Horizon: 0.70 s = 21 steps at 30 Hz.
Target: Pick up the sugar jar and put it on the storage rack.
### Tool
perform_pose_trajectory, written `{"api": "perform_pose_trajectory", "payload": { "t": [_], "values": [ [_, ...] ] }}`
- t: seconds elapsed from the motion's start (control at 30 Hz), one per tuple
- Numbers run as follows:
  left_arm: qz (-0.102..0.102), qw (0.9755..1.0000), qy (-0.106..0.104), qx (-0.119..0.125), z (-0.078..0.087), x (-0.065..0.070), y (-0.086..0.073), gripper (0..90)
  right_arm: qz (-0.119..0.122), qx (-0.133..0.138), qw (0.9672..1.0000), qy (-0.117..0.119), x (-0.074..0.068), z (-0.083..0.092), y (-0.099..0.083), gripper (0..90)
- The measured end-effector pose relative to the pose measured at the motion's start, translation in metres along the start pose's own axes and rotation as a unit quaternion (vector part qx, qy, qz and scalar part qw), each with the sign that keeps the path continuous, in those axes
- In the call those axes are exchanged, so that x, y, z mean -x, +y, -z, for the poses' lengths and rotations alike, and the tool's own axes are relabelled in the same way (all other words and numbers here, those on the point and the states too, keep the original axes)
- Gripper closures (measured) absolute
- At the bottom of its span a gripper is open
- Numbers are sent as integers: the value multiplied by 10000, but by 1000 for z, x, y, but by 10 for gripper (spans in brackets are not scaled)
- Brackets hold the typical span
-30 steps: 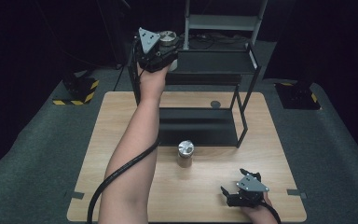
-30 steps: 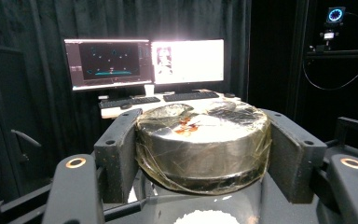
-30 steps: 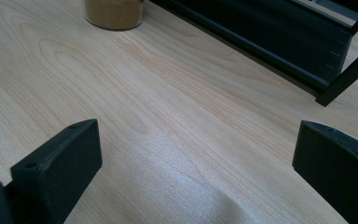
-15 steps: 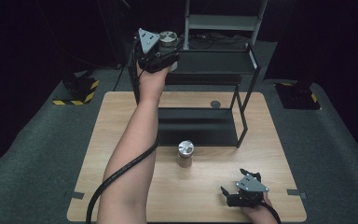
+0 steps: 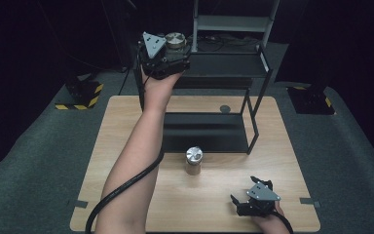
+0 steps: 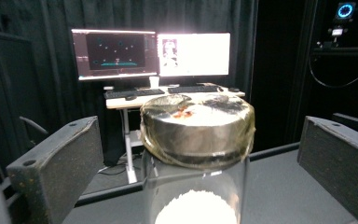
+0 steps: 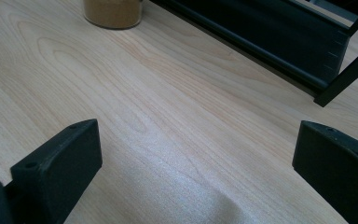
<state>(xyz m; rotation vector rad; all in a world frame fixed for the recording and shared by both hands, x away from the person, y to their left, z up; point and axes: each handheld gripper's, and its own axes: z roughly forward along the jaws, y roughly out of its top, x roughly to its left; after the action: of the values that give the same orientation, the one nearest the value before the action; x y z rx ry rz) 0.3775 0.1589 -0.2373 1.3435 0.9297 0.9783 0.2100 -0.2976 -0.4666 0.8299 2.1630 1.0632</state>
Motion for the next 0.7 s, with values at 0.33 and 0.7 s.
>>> {"api": "perform_pose_trajectory", "payload": {
  "t": [0.33, 0.7],
  "values": [
    [200, 9996, -154, 131, 32, -2, -7, 3, 15, -15, 10000, -16, -1, 0, 1, 4],
    [25, 9997, -137, 219, 72, -8, -13, 3, 49, -45, 10000, -22, -2, -1, 2, 4]
  ]
}}
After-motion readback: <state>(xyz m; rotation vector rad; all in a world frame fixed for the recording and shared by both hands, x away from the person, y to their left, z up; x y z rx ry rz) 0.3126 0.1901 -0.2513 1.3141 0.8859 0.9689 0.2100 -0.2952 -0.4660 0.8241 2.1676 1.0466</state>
